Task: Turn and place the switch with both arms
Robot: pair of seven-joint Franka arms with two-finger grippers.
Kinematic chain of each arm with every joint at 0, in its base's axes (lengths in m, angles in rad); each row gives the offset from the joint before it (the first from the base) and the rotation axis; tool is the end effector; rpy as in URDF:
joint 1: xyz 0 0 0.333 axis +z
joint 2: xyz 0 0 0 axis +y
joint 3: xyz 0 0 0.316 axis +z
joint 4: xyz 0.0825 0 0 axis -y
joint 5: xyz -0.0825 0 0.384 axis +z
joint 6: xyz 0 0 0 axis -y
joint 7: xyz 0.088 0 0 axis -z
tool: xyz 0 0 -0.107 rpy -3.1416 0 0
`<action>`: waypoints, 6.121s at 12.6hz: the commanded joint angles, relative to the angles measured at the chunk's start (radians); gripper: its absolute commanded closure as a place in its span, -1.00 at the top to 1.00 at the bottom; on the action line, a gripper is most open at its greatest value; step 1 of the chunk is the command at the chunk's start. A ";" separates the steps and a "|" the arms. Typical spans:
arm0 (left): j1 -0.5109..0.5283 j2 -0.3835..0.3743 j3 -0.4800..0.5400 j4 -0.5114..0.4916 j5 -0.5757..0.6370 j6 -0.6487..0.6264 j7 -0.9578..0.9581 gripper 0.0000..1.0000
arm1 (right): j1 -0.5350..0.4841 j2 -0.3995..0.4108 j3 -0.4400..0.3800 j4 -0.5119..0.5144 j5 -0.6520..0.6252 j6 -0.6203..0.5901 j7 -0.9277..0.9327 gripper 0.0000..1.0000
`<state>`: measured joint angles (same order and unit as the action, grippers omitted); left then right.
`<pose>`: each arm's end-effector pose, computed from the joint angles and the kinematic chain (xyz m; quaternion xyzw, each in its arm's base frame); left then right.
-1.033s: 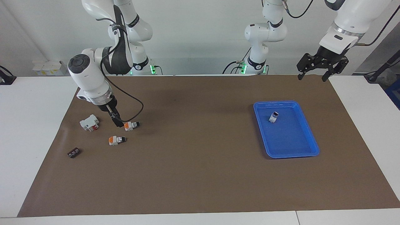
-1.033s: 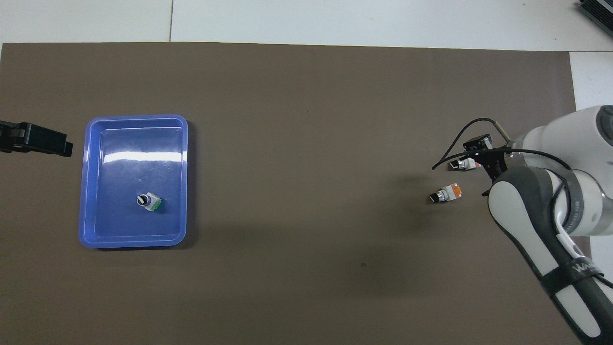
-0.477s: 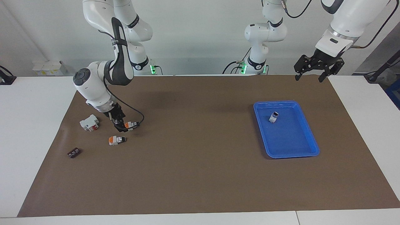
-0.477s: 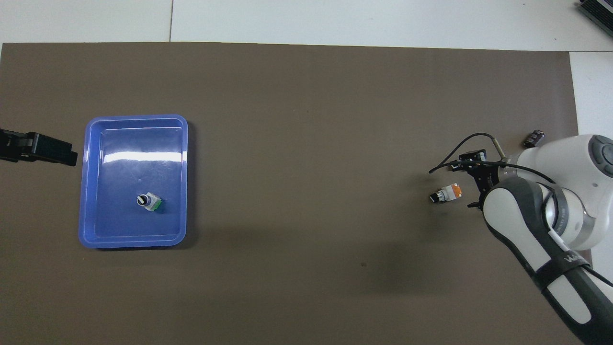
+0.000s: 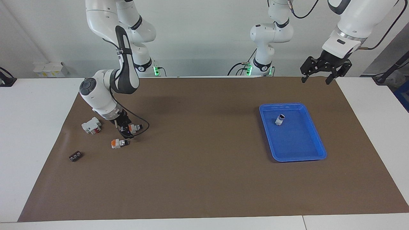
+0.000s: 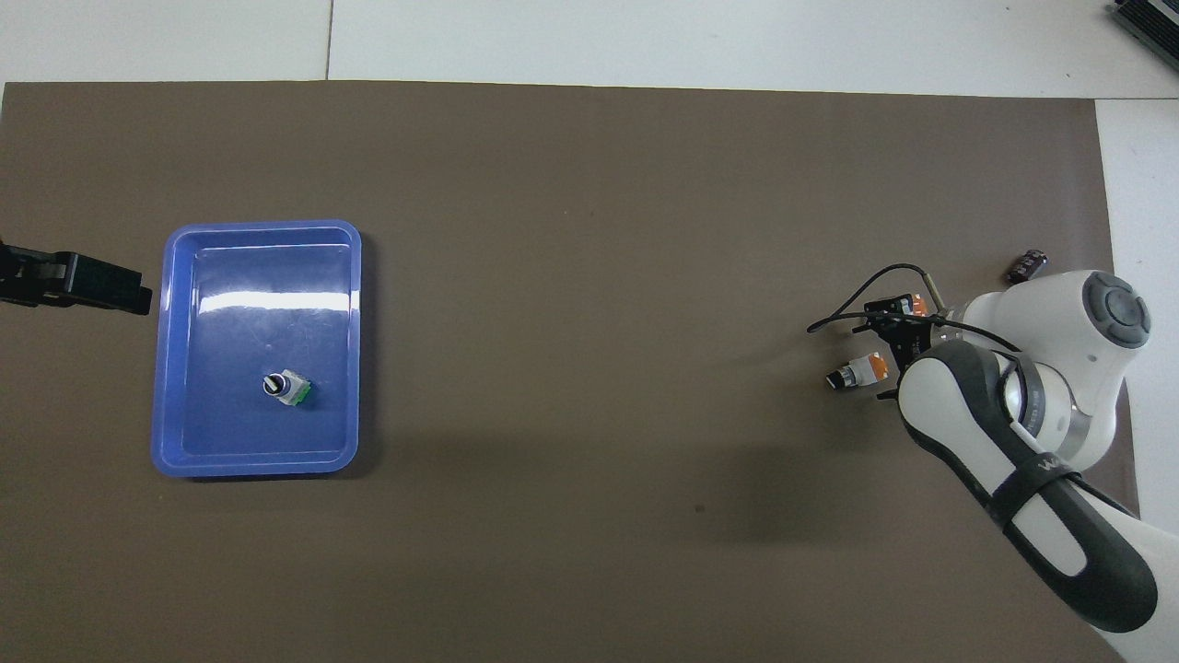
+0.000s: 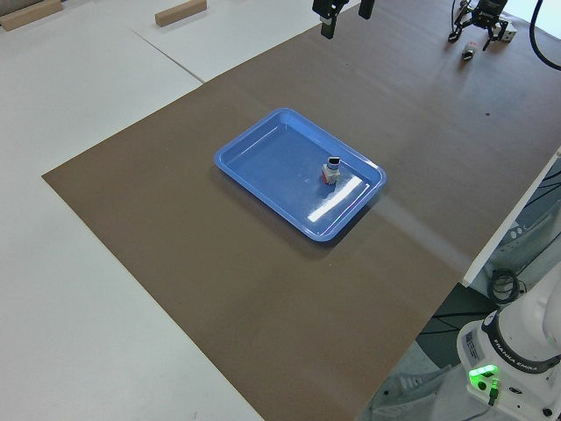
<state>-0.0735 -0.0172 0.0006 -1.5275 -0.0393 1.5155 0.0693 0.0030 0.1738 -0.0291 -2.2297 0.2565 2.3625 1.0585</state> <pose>0.5421 -0.0440 0.6495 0.9972 -0.0722 0.0026 0.0196 0.5391 -0.0109 0.2912 -0.8017 0.5912 0.0597 0.0644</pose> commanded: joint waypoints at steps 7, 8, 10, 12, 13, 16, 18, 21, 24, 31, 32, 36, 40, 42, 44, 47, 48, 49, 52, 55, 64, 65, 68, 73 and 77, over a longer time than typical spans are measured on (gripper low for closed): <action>-0.022 -0.033 0.007 -0.046 -0.007 0.008 0.086 1.00 | -0.035 0.046 0.006 0.117 0.201 -0.156 -0.155 -1.00; -0.023 -0.036 0.006 -0.048 -0.007 0.011 0.089 1.00 | -0.035 0.046 0.006 0.158 0.293 -0.208 -0.150 -1.00; -0.031 -0.036 -0.002 -0.048 -0.007 0.020 0.092 1.00 | -0.031 0.046 0.006 0.235 0.400 -0.314 -0.121 -1.00; -0.031 -0.040 -0.002 -0.048 -0.007 0.012 0.083 1.00 | -0.006 0.038 0.008 0.258 0.562 -0.348 -0.091 -1.00; -0.031 -0.041 -0.002 -0.052 -0.007 0.008 0.087 1.00 | 0.035 0.035 0.009 0.269 0.629 -0.342 -0.045 -1.00; -0.034 -0.055 -0.002 -0.080 -0.008 0.015 0.070 1.00 | 0.124 0.038 0.018 0.350 0.760 -0.335 0.078 -1.00; -0.051 -0.056 -0.005 -0.083 -0.051 0.009 0.061 1.00 | 0.163 0.030 0.029 0.390 0.837 -0.339 0.168 -1.00; -0.052 -0.053 -0.010 -0.077 -0.290 0.032 -0.150 1.00 | 0.227 0.038 0.058 0.459 0.915 -0.333 0.256 -1.00; -0.095 -0.052 -0.027 -0.080 -0.423 0.087 -0.398 1.00 | 0.304 0.027 0.060 0.469 0.972 -0.313 0.297 -1.00; -0.161 -0.076 -0.050 -0.147 -0.518 0.176 -0.760 0.89 | 0.434 0.036 0.074 0.504 0.972 -0.105 0.445 -1.00; -0.175 -0.084 -0.050 -0.175 -0.536 0.228 -0.779 0.88 | 0.440 0.036 0.074 0.504 0.972 -0.086 0.445 -1.00; -0.195 -0.072 -0.051 -0.192 -0.579 0.318 -0.890 0.56 | 0.454 0.038 0.074 0.504 0.968 -0.085 0.443 -1.00; -0.195 -0.027 -0.050 -0.183 -0.603 0.337 -0.892 0.43 | 0.454 0.038 0.074 0.504 0.968 -0.086 0.443 -1.00; -0.196 0.003 -0.050 -0.180 -0.614 0.350 -0.888 0.22 | 0.454 0.038 0.074 0.504 0.969 -0.085 0.445 -1.00; -0.196 0.019 -0.051 -0.177 -0.614 0.380 -0.887 0.18 | 0.454 0.038 0.074 0.504 0.966 -0.086 0.443 -1.00; -0.210 0.020 -0.057 -0.178 -0.614 0.379 -0.885 -0.12 | 0.453 0.038 0.074 0.504 0.962 -0.089 0.442 -1.00; -0.216 0.020 -0.057 -0.178 -0.614 0.379 -0.885 -0.12 | 0.454 0.038 0.074 0.502 0.960 -0.089 0.442 -1.00; -0.216 0.020 -0.057 -0.178 -0.614 0.371 -0.885 -0.12 | 0.454 0.038 0.074 0.502 0.958 -0.089 0.440 -1.00; -0.218 0.019 -0.060 -0.177 -0.613 0.365 -0.863 -0.21 | 0.456 0.038 0.074 0.502 0.958 -0.088 0.440 -1.00; -0.218 0.017 -0.060 -0.178 -0.613 0.371 -0.827 -0.50 | 0.456 0.038 0.074 0.502 0.958 -0.088 0.440 -1.00; -0.226 0.014 -0.059 -0.194 -0.600 0.420 -0.533 -1.00 | 0.454 0.036 0.074 0.502 0.958 -0.088 0.443 -1.00; -0.224 0.013 -0.059 -0.194 -0.600 0.420 -0.519 -1.00 | 0.454 0.036 0.074 0.502 0.958 -0.088 0.443 -1.00; -0.217 0.016 -0.057 -0.189 -0.599 0.437 -0.392 -1.00 | 0.454 0.036 0.072 0.502 0.957 -0.086 0.443 -1.00; -0.207 0.011 -0.057 -0.192 -0.462 0.436 -0.060 -1.00 | 0.456 0.036 0.074 0.501 0.957 -0.085 0.443 -1.00; -0.213 0.010 -0.059 -0.189 -0.462 0.440 0.094 -1.00 | 0.454 0.035 0.074 0.501 0.957 -0.085 0.442 -1.00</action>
<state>-0.2827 0.0020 -0.0730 -1.6953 -0.5562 1.9210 0.0868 0.4630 0.2225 0.0440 -1.7297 1.2066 2.2856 1.4910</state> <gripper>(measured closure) 0.903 0.590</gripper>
